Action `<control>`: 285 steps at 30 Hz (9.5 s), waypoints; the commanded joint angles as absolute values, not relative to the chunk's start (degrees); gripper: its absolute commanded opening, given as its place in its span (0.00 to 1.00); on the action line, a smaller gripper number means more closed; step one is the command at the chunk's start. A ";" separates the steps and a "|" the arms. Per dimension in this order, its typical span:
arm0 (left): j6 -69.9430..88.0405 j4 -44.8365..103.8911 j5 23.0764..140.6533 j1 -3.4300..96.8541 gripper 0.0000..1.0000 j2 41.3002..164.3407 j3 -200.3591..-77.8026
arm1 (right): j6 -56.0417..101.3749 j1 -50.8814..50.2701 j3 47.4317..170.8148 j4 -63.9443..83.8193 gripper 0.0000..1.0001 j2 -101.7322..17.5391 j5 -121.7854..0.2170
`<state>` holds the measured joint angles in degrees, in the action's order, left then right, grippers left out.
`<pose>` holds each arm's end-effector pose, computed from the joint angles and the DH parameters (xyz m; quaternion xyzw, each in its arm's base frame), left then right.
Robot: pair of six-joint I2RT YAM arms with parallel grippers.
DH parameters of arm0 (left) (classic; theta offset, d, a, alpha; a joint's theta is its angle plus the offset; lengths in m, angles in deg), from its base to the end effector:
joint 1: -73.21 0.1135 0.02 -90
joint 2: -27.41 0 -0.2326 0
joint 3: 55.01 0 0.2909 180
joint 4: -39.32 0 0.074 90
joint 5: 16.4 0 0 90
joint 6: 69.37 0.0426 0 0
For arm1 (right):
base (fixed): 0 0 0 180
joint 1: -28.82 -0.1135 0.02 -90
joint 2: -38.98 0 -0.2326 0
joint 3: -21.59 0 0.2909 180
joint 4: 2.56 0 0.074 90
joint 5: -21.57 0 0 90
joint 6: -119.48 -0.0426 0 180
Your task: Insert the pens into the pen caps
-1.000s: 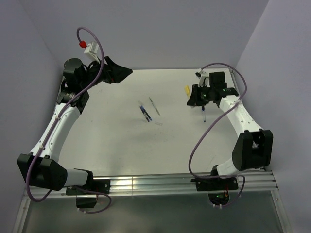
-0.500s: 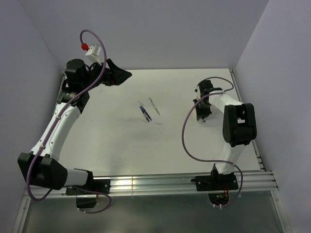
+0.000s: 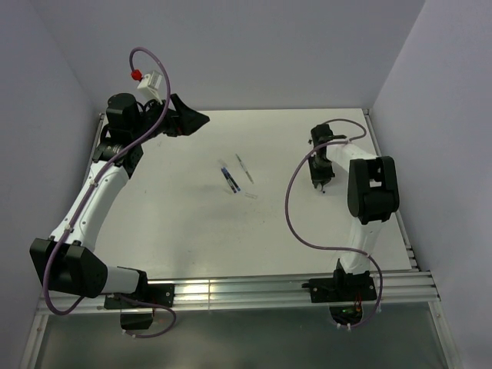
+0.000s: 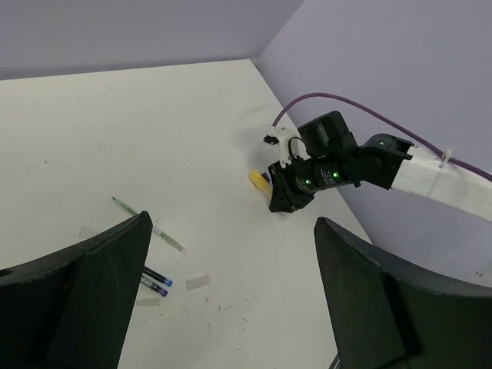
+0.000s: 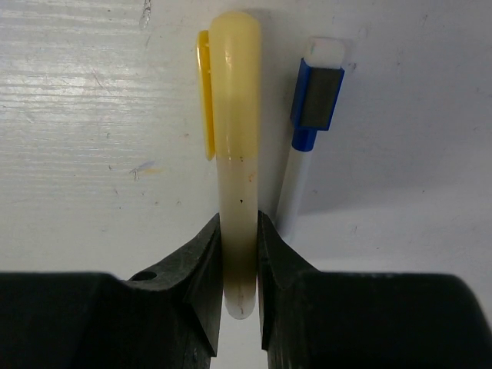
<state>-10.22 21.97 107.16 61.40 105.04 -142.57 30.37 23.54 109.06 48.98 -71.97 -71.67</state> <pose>0.3527 -0.0978 0.3767 0.0689 0.7410 -0.4319 0.5096 0.3986 0.0344 0.1022 -0.0497 0.9898 -0.0230 0.1313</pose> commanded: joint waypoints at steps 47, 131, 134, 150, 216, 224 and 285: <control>-11.19 23.03 109.73 61.35 0.95 104.32 -144.17 | 25.26 28.38 114.00 54.25 0.04 -78.08 -40.21; -6.71 22.59 114.03 61.35 0.98 105.11 -144.17 | 100.32 18.45 120.16 63.75 0.67 -79.40 -58.66; -6.62 22.59 113.95 61.35 0.98 104.93 -143.90 | 101.37 18.54 119.71 63.05 0.67 -80.02 -60.42; -5.65 21.27 112.72 61.35 0.98 105.02 -143.99 | 105.86 19.42 116.37 60.50 0.66 -78.88 -64.82; 1.11 9.31 94.95 66.53 1.00 106.87 -148.12 | 42.48 -1.86 148.89 54.70 0.00 -91.11 -62.10; 3.94 16.61 101.62 66.62 1.00 106.95 -150.23 | 38.28 4.21 142.22 44.33 0.00 -71.07 -39.63; -41.95 66.08 120.37 52.83 0.00 110.30 -133.98 | -3.48 -0.97 110.39 -2.78 0.53 -48.91 -5.67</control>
